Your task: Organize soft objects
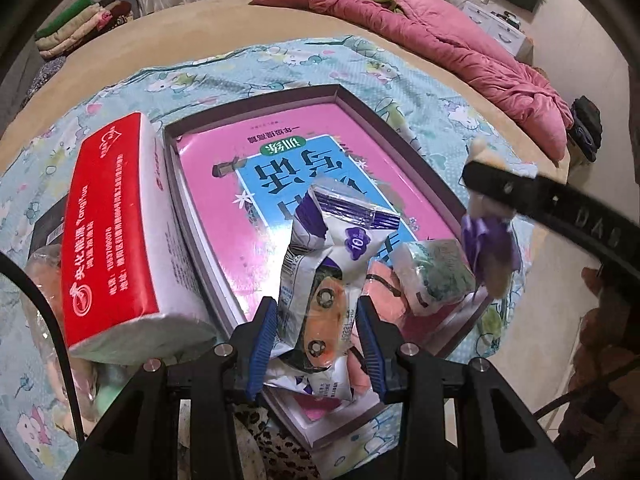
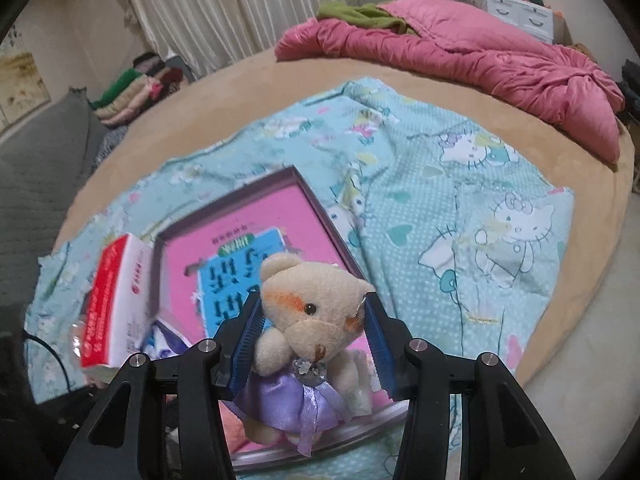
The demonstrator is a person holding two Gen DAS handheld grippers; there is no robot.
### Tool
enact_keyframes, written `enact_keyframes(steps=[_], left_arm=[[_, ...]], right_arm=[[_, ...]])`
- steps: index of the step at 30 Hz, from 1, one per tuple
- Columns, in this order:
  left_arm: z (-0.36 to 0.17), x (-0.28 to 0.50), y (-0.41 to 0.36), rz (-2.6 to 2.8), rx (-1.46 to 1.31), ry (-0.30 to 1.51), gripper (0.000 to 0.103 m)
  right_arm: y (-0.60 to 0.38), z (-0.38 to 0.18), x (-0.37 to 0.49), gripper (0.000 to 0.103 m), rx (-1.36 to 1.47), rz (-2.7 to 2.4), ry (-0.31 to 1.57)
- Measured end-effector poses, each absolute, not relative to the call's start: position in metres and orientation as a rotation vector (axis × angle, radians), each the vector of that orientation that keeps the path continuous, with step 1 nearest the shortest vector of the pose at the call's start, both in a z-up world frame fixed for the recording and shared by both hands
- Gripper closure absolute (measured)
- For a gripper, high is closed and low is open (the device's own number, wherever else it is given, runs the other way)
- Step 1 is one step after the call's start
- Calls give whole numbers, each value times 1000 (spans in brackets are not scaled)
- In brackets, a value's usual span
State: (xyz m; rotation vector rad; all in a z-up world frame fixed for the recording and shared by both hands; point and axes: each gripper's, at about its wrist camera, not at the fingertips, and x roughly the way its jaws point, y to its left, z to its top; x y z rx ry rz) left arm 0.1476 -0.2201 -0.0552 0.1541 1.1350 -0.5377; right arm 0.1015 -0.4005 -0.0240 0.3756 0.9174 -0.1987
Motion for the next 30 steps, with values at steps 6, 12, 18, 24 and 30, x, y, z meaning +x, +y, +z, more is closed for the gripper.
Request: enact_keyframes(steps=[6, 12, 18, 24, 30], left_arm=[[-62, 152, -223, -535, 148, 1149, 62], [-64, 153, -226, -539, 155, 1155, 62], [-67, 155, -227, -544, 156, 1167, 62], [-68, 157, -228, -538, 148, 1177, 62], [-69, 157, -228, -539, 144, 1187, 62]], right_arm=[[-397, -38, 107, 52, 327, -213, 964], [-398, -53, 111, 51, 351, -208, 992], [-399, -58, 114, 51, 370, -203, 987], [-398, -65, 117, 49, 375, -190, 1005], [-395, -69, 119, 47, 364, -190, 1008]])
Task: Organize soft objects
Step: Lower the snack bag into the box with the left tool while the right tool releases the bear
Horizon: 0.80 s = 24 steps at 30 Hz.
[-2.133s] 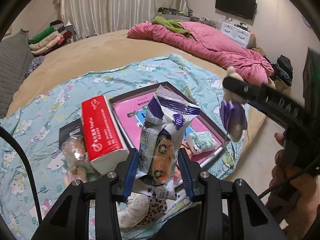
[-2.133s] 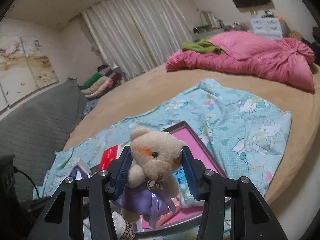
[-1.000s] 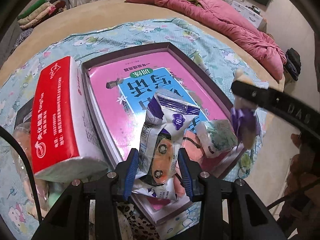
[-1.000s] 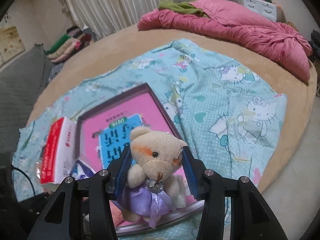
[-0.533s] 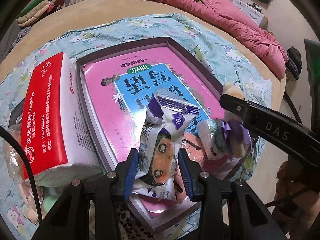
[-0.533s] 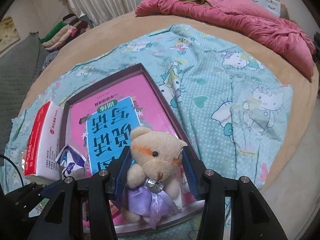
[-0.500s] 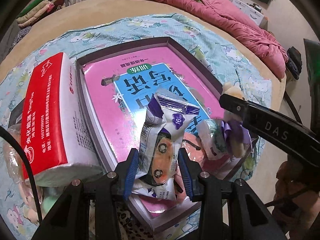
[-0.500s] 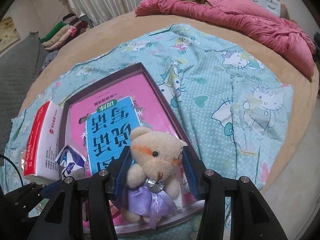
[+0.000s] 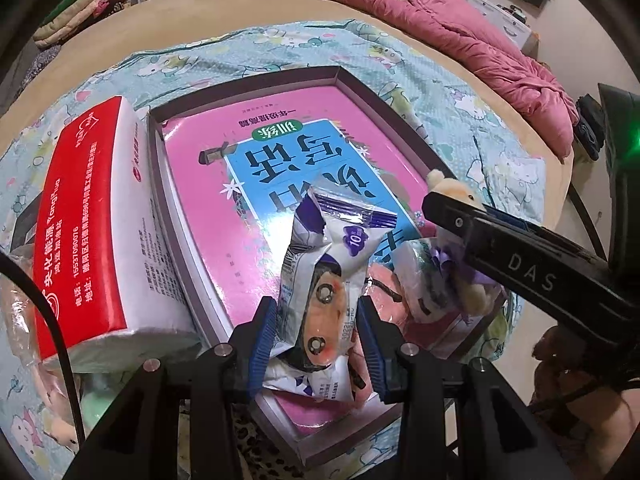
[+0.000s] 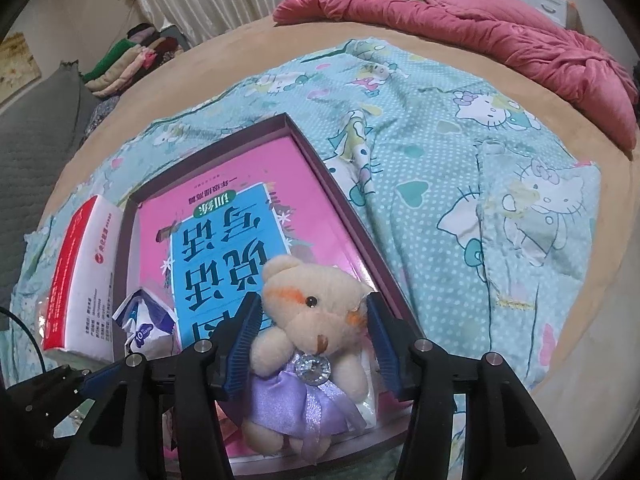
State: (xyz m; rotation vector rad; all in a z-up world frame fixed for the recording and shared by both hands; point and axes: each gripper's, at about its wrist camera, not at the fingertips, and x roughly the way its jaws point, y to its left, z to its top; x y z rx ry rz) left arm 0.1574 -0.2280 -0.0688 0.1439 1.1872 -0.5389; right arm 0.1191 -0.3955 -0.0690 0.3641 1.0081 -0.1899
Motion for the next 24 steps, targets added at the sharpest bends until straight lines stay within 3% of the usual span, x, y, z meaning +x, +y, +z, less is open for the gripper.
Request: enact_keyframes(steps=[24], left_arm=[[-78, 161, -222, -524, 89, 1222, 62]], right_arm=[[-409, -65, 116, 29, 436, -221, 965]])
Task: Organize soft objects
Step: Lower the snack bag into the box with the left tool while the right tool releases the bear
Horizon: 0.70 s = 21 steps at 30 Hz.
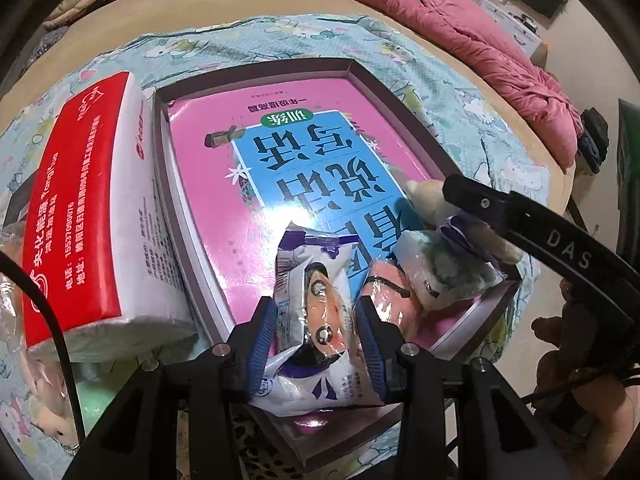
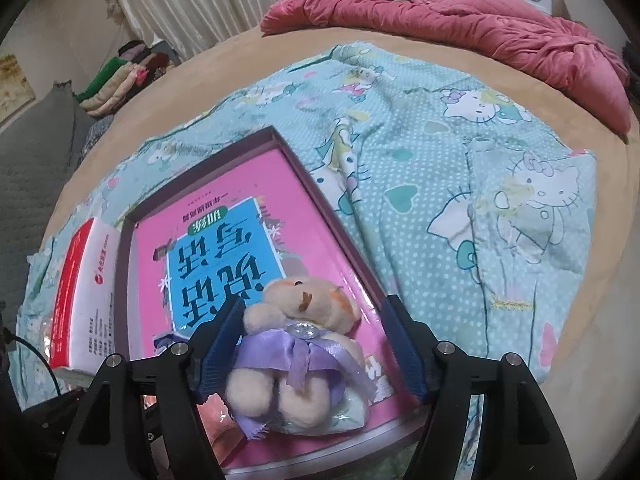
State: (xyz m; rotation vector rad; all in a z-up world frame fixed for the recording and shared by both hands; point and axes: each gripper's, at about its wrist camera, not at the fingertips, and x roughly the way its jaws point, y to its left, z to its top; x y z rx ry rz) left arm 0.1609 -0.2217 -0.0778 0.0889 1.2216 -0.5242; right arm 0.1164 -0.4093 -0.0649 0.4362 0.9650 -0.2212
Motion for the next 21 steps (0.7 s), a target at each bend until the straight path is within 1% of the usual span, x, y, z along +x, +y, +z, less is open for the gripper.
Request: enact_keyframes(steps=[7, 14, 19, 21], left_arm=[[-71, 159, -219, -538, 73, 1211, 61], [-62, 153, -218, -540, 77, 1192, 45], [-53, 148, -211, -531, 76, 1171, 42], [-48, 146, -207, -524, 71, 1156, 36]], right_arm=[[-412, -60, 115, 28, 439, -226, 949], [-413, -55, 114, 27, 431, -230, 934], [-413, -49, 113, 26, 431, -226, 916], [-412, -47, 113, 26, 430, -224, 912]])
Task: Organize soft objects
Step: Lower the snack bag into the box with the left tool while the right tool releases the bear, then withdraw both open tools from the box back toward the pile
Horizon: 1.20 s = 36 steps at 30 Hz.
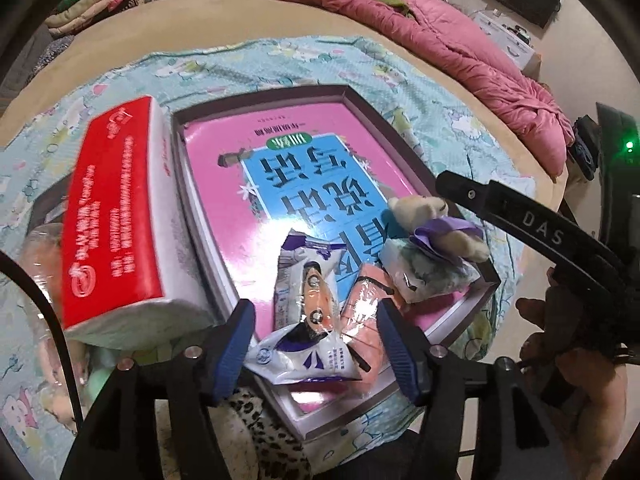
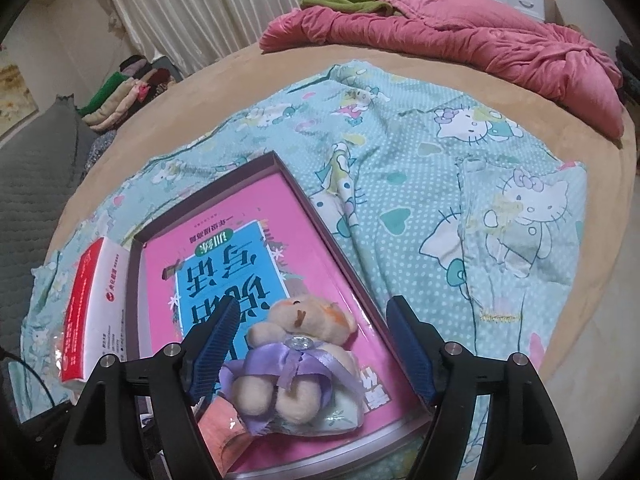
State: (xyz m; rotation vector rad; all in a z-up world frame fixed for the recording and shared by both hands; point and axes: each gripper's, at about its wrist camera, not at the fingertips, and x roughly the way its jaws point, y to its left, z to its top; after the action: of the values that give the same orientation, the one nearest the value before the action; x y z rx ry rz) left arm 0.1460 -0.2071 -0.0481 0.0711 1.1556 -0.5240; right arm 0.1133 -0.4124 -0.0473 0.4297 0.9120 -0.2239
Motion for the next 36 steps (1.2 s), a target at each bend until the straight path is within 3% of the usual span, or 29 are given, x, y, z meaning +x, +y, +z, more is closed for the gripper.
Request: enact_keyframes(steps=[11, 36], left_arm=[[-33, 141, -187, -460, 68, 1119, 28], [29, 116, -133, -402, 30, 1024, 24]], right_arm=[[-403, -29, 112, 25, 370, -220, 877], [-349, 45, 81, 19, 330, -75, 747]])
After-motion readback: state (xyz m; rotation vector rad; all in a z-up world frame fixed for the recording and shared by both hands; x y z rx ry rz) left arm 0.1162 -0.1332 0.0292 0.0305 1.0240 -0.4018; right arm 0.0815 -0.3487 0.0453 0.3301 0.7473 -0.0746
